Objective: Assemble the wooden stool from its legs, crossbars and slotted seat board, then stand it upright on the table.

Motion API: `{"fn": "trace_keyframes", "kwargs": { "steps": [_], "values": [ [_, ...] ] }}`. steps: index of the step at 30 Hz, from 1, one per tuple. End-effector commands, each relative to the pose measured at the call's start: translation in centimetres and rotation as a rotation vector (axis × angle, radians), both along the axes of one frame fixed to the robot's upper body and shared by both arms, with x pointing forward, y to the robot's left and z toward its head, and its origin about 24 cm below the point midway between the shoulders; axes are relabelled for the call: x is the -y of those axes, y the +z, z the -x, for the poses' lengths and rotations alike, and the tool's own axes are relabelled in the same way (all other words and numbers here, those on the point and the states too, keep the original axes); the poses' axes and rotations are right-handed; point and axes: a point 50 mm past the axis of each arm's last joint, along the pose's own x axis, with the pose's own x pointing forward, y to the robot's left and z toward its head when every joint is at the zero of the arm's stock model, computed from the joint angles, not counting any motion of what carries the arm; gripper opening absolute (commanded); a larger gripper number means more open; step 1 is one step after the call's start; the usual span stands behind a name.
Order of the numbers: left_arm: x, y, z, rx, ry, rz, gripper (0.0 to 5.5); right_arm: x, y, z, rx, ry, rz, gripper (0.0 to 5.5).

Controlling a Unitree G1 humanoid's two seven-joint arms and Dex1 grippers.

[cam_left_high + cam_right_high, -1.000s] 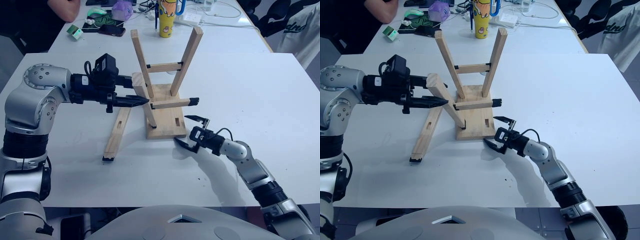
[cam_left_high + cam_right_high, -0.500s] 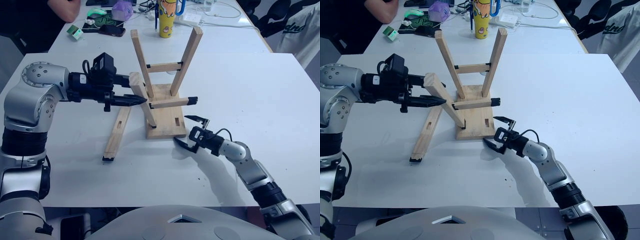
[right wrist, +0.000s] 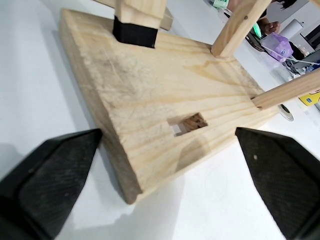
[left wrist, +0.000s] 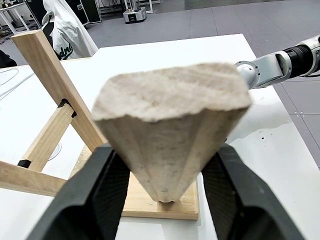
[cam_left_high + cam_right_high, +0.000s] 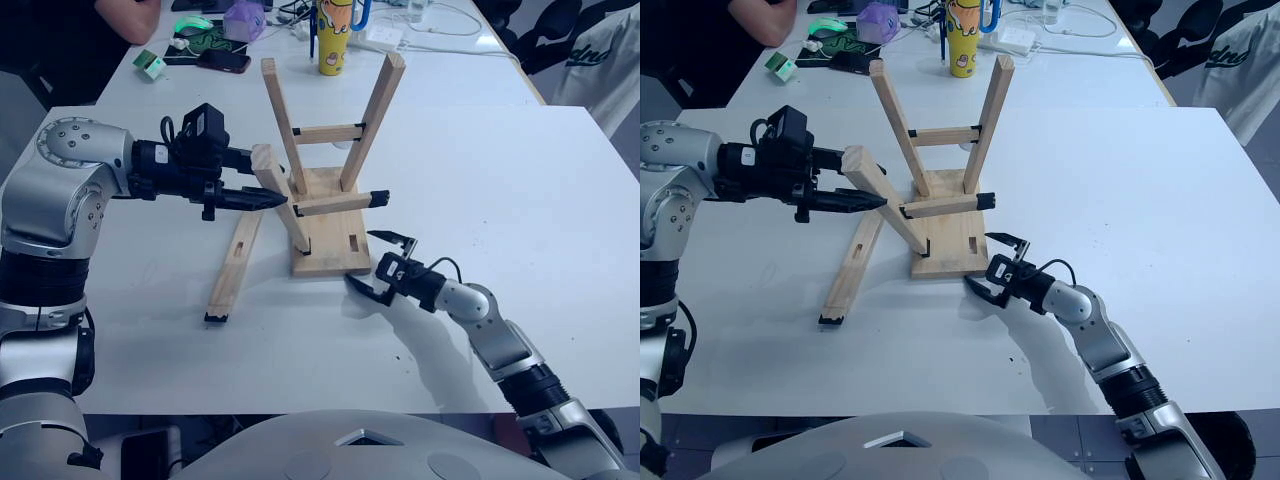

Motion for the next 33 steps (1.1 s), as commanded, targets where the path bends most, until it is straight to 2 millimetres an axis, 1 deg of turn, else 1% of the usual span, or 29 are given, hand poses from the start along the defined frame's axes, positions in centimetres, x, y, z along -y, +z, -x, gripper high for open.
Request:
{"fn": "trace_keyframes", "kwargs": {
  "steps": [1,5,7,10,12,14,16,18,19,21,24,26,28,31,32,33],
  "values": [
    [0.7,-0.5,0.3,-0.008,-0.034,-0.047,2.07,0.6,-3.7,2.1,-0.181,-0.009,0.126,5.00],
    [2.2,-1.9,0.3,-0.013,-0.073,-0.069,2.07,0.4,-3.5,2.1,-0.184,-0.013,0.108,5.00],
    [2.5,-2.4,0.3,-0.019,-0.066,-0.066,2.07,0.2,-3.5,2.1,-0.190,-0.011,0.095,5.00],
    [2.2,-3.4,0.1,-0.036,-0.034,-0.072,2.07,0.0,-3.5,2.4,-0.209,-0.022,0.062,5.00],
    [1.7,-4.7,0.0,-0.066,-0.008,-0.092,2.07,-0.3,-3.5,2.6,-0.230,-0.041,0.016,5.00],
    [0.9,-6.7,0.5,-0.127,0.019,-0.114,2.07,-0.4,-3.5,2.7,-0.248,-0.055,-0.014,5.00],
    [0.3,-8.3,0.9,-0.180,0.039,-0.128,2.07,-0.5,-3.5,2.7,-0.259,-0.064,-0.034,5.00],
    [-0.2,-9.2,1.2,-0.191,0.044,-0.153,2.07,-0.6,-3.4,2.7,-0.257,-0.062,-0.042,5.00],
    [-0.3,-9.3,1.3,-0.190,0.037,-0.157,2.07,-0.6,-3.3,2.7,-0.260,-0.063,-0.052,5.00],
    [0.2,-8.7,1.2,-0.184,0.025,-0.132,2.07,-0.7,-3.3,2.7,-0.276,-0.072,-0.081,5.00],
    [0.7,-7.5,0.0,-0.151,0.008,-0.131,2.07,-0.8,-3.3,2.4,-0.295,-0.081,-0.114,5.00],
    [1.0,-6.8,-0.5,-0.124,-0.004,-0.123,2.07,-1.0,-3.1,2.2,-0.302,-0.092,-0.142,5.00],
    [1.3,-6.2,-0.6,-0.110,-0.012,-0.090,2.07,-1.1,-3.1,2.0,-0.306,-0.108,-0.169,5.00],
    [1.7,-4.7,-1.3,-0.034,0.020,-0.017,2.07,-1.7,-3.2,2.1,-0.309,-0.115,-0.190,5.00],
    [1.7,-4.2,-1.5,-0.007,0.040,0.004,2.43,-1.8,-3.3,2.1,-0.306,-0.117,-0.188,5.00],
    [1.6,-3.6,-1.7,0.006,0.060,0.033,2.49,-2.0,-3.4,2.1,-0.299,-0.120,-0.179,5.00]
  ]
}}
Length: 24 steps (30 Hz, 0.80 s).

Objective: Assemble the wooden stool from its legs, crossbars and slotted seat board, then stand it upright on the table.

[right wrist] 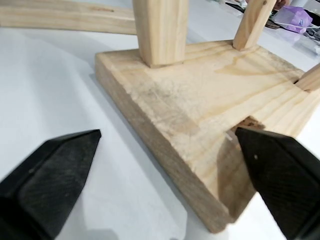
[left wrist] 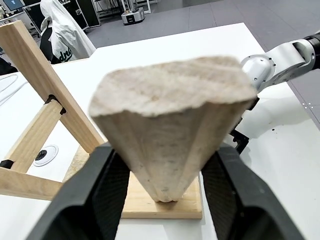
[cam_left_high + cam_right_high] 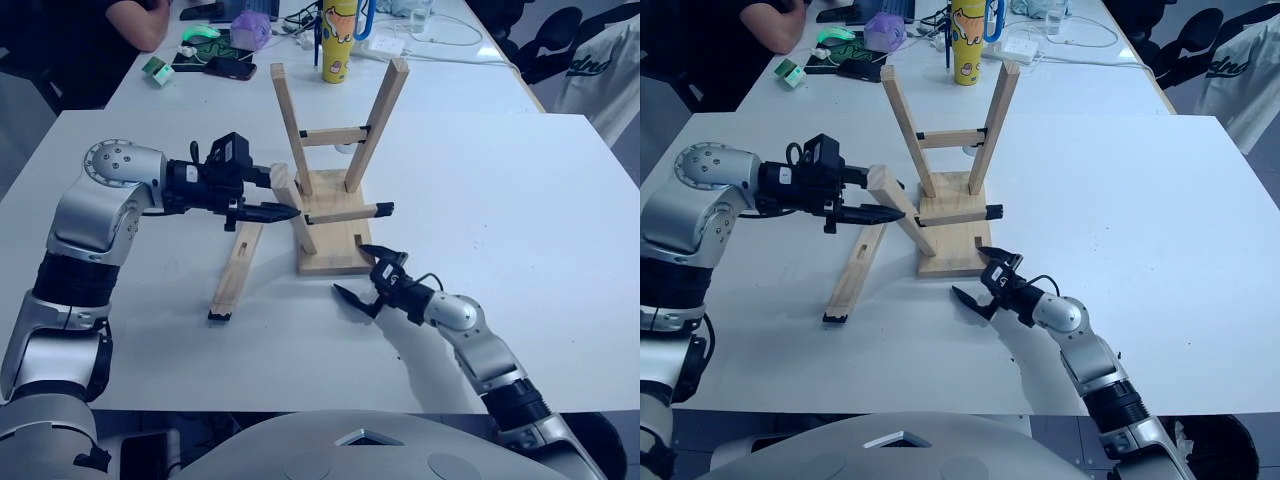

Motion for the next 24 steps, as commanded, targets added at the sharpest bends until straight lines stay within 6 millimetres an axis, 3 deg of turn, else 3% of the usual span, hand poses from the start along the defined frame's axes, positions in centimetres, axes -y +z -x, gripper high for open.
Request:
{"fn": "trace_keyframes", "kwargs": {
  "steps": [1,7,12,15,17,20,24],
  "values": [
    [-0.2,0.5,-0.7,0.005,0.095,0.054,2.68,-0.4,-2.2,0.9,-0.091,-0.019,0.054,5.00],
    [-1.6,4.5,0.3,0.135,0.187,0.188,3.61,-0.1,-2.5,0.2,-0.033,-0.082,0.124,5.00],
    [-4.1,5.5,1.9,0.161,0.346,0.295,3.61,0.6,-2.6,-0.8,0.018,-0.164,0.169,5.00],
    [-6.4,2.0,2.9,0.084,0.554,0.338,3.61,1.1,-2.5,-1.6,0.055,-0.196,0.198,5.00],
    [-6.6,-1.8,3.7,0.020,0.703,0.335,3.61,1.2,-2.3,-2.0,0.070,-0.201,0.201,5.00],
    [-4.3,-7.5,6.2,-0.070,0.890,0.261,3.61,1.1,-2.2,-2.1,0.074,-0.190,0.195,5.00],
    [-2.2,-10.5,8.2,-0.046,1.070,0.124,3.80,1.1,-2.4,-1.3,0.015,-0.181,0.119,5.00]
  ]
}}
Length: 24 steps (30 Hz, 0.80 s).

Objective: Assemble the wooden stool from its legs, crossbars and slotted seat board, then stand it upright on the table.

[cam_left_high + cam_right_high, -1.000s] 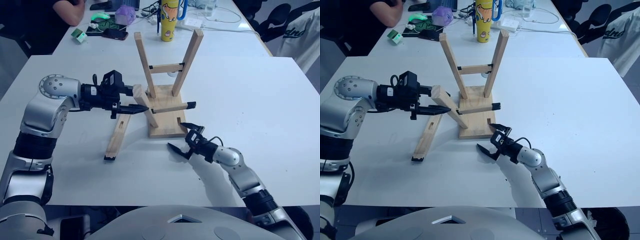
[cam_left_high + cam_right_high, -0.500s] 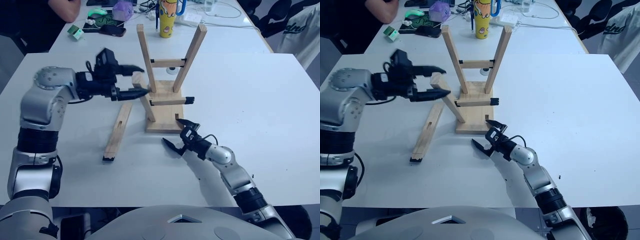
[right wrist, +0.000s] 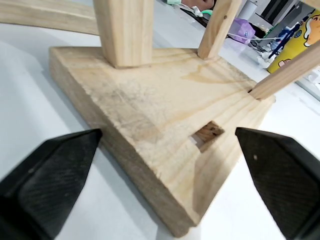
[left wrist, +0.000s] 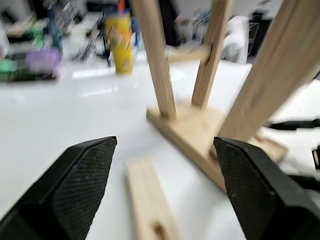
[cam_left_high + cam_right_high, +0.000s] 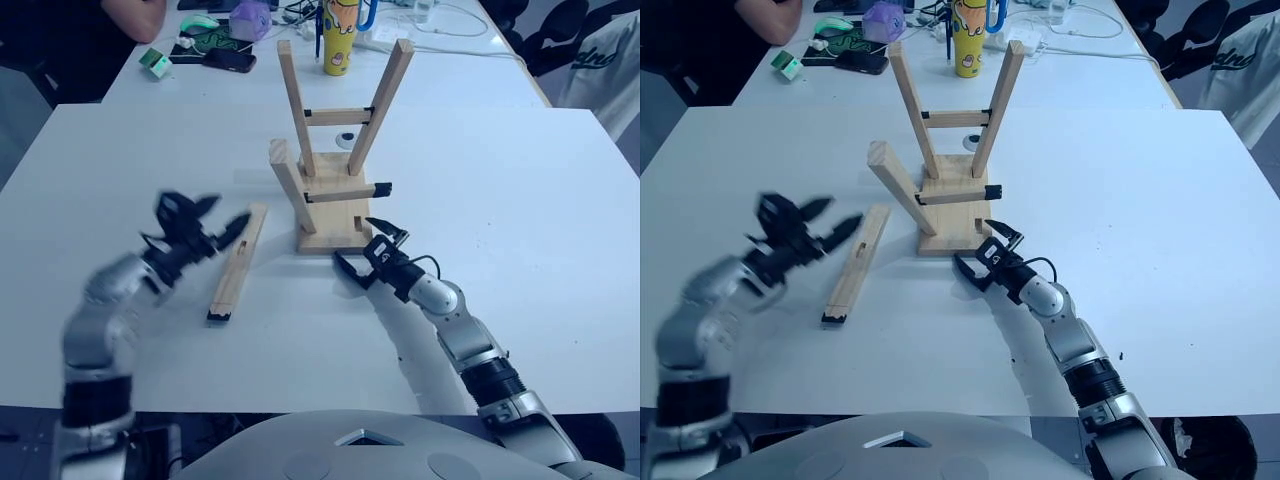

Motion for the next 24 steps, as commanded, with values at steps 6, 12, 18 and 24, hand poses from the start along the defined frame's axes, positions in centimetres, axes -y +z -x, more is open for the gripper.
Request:
{"fn": "trace_keyframes", "kwargs": {
  "steps": [6,12,18,24],
  "values": [
    [2.0,-1.7,1.7,-0.029,0.260,-0.271,4.52,1.7,-2.7,2.4,-0.198,0.005,0.021,5.00],
    [2.6,-3.5,2.7,-0.210,0.201,-0.271,5.33,1.6,-2.5,1.9,-0.191,0.005,0.025,5.00],
    [1.3,-4.3,2.5,-0.279,0.242,-0.288,5.33,1.4,-2.7,2.1,-0.197,-0.001,0.012,5.00],
    [1.2,-5.4,2.6,-0.356,0.160,-0.295,4.58,1.5,-2.1,1.3,-0.190,-0.035,-0.044,5.00]
  ]
}}
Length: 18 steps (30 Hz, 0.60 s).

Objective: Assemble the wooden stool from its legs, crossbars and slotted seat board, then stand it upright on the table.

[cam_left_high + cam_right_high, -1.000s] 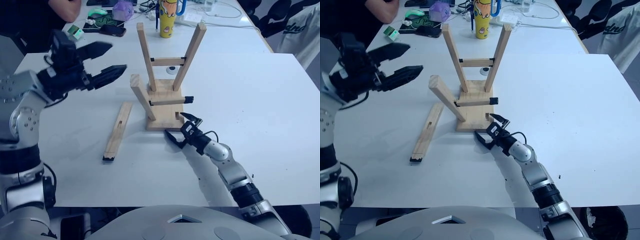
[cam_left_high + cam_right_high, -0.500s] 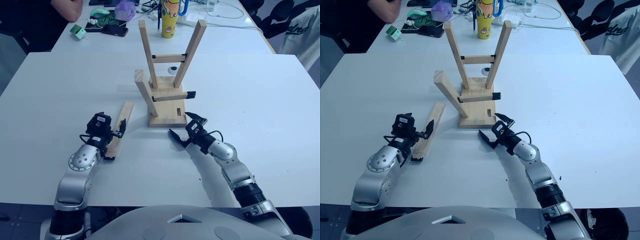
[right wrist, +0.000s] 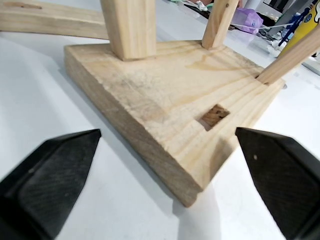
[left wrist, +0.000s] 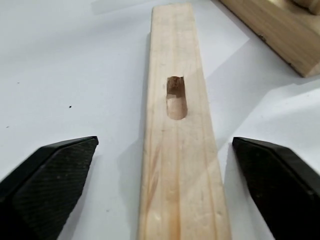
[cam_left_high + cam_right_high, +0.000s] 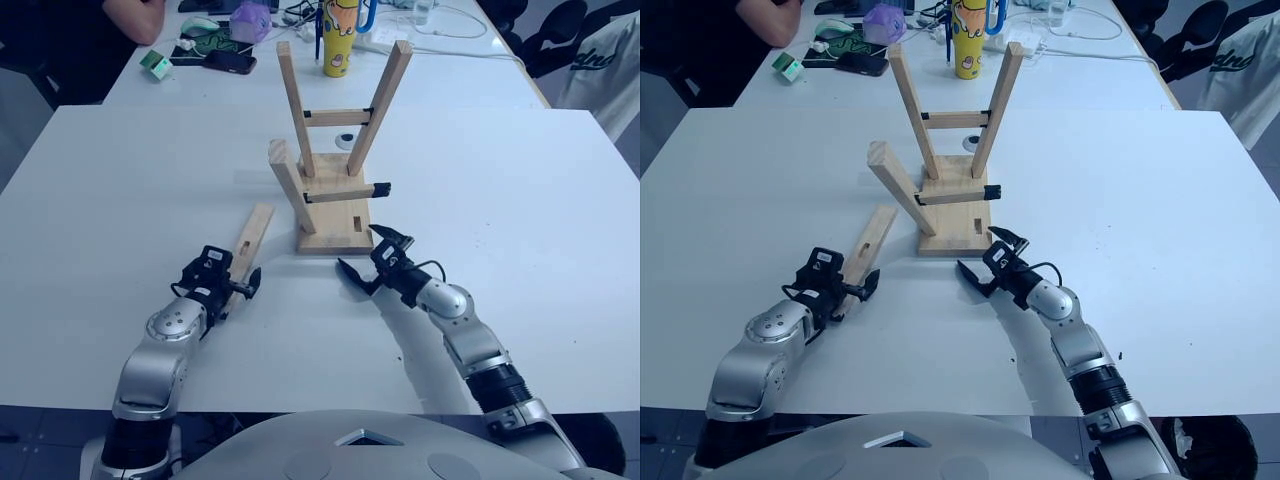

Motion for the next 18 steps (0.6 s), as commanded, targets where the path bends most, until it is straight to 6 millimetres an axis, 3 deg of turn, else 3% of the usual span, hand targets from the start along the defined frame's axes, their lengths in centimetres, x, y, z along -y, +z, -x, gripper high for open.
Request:
{"fn": "trace_keyframes", "kwargs": {
  "steps": [1,7,18],
  "values": [
    [-0.5,-1.7,0.5,-0.114,-0.037,-0.011,4.39,0.8,-1.7,0.6,-0.115,-0.036,0.018,5.00],
    [-2.8,-1.5,-0.8,-0.085,-0.043,-0.066,3.53,1.0,-0.9,1.5,-0.199,-0.031,-0.135,5.00],
    [-3.8,-1.0,-1.7,-0.104,-0.074,-0.025,2.07,3.3,1.8,-0.4,-0.103,-0.189,-0.221,5.00]
  ]
}}
